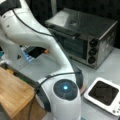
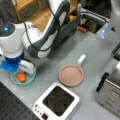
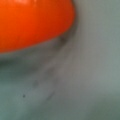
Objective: Pick up the pan. Place the pan on the table. Pick up the bowl. Place the bowl on the stove.
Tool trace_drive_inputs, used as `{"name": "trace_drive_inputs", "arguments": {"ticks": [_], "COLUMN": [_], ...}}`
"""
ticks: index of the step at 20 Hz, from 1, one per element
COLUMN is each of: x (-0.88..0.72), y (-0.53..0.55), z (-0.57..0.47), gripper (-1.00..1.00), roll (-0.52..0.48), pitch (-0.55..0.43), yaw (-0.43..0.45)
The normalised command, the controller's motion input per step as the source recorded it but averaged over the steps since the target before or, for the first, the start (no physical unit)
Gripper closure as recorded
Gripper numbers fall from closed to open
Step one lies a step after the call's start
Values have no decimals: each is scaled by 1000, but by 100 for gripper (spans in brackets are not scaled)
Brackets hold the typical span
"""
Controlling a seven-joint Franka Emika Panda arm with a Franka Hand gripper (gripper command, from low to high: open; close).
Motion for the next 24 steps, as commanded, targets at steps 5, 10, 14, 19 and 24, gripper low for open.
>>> {"name": "trace_drive_inputs", "arguments": {"ticks": [5,10,14,19,24], "x": [-200,-235,-247,-278,-266], "y": [-7,0,23,-20,-30], "z": [-74,-86,-92,-151,-89], "gripper": [100,100,100,100,100], "roll": [12,19,28,55,204], "pitch": [-124,-127,-131,-117,-65], "yaw": [23,20,14,3,0]}}
